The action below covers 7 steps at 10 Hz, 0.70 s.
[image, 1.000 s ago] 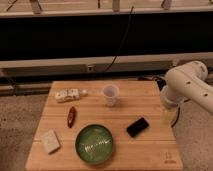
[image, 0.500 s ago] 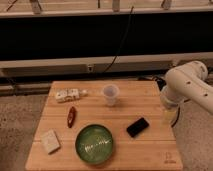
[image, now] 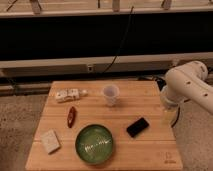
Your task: Place the eraser in the ceramic cup
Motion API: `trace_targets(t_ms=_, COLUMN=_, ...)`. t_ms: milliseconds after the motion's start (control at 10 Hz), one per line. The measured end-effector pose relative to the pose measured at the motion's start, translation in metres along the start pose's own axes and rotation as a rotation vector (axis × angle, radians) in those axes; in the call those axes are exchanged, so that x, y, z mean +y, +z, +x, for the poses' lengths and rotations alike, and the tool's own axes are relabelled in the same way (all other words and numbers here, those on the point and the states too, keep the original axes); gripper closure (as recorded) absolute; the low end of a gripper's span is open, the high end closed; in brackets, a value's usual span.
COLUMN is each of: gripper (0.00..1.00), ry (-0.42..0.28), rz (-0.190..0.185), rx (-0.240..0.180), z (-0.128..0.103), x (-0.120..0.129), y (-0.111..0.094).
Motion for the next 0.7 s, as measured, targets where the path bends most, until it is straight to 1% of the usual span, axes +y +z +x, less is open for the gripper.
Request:
trace_targets(t_ms=100, gripper=0.2, ry=-0.003, rz=-0.001, rx=0.001, z=-0.001, x=0.001, y=0.001)
trace_targets(t_ms=200, gripper=0.2, ry=-0.017, rz=-0.007, rx=0.0, z=-0.007, x=0.006, y=0.007)
trace_targets(t_ms=300, gripper=0.2, ry=-0.033, rz=-0.013, rx=-0.001, z=-0.018, x=0.013, y=0.017)
trace_targets(t_ms=500, gripper=0.2, ry=-0.059, rz=-0.022, rx=-0.006, z=-0.037, x=0.021, y=0.029)
trace_targets(t_ms=700, gripper=0.2, ry=-0.081, rz=-0.026, rx=-0.005, z=-0.039, x=0.027, y=0.034)
